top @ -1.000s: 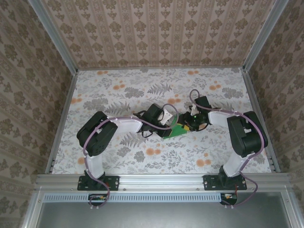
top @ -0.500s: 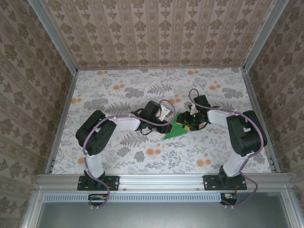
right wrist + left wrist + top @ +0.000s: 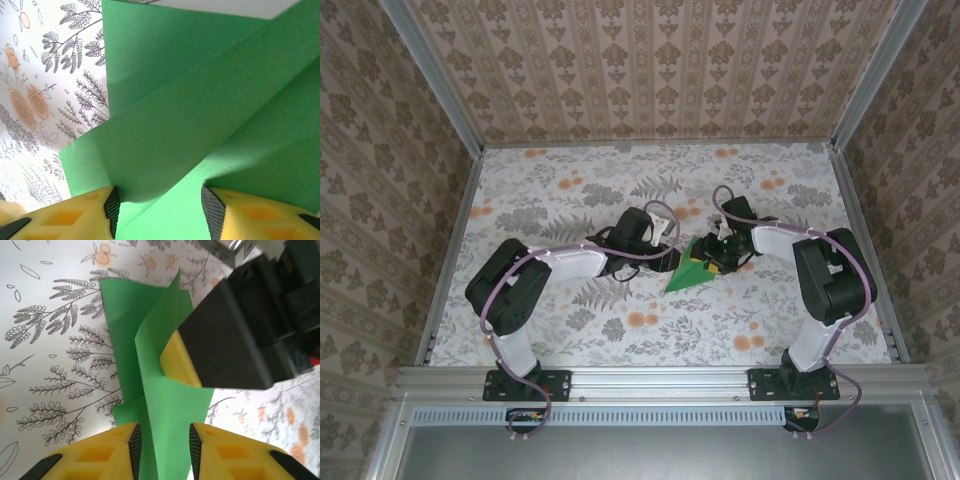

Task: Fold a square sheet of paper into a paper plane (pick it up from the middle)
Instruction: Fourth fold the wing at the center of the table.

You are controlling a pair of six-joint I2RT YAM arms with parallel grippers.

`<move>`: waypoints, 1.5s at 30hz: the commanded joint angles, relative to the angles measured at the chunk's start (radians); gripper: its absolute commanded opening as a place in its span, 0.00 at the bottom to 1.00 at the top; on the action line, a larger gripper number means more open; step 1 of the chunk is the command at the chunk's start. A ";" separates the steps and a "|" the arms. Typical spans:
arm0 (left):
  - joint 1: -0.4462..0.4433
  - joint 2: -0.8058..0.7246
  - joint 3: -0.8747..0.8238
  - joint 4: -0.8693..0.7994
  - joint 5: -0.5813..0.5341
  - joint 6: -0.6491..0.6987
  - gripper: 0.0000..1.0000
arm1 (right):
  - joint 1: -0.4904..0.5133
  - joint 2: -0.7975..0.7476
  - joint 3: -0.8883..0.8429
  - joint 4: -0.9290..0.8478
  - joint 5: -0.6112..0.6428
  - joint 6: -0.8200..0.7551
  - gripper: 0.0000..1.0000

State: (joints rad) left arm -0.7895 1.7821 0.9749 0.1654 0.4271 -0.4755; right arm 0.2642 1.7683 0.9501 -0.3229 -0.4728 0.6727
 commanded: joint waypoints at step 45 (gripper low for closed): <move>-0.017 0.192 0.071 0.019 0.096 -0.080 0.04 | 0.068 0.222 0.045 -0.233 0.349 0.015 0.52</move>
State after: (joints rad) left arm -0.8036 1.9495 1.0214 0.2092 0.5304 -0.5579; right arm 0.3264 1.8462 1.0729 -0.4942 -0.3138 0.6834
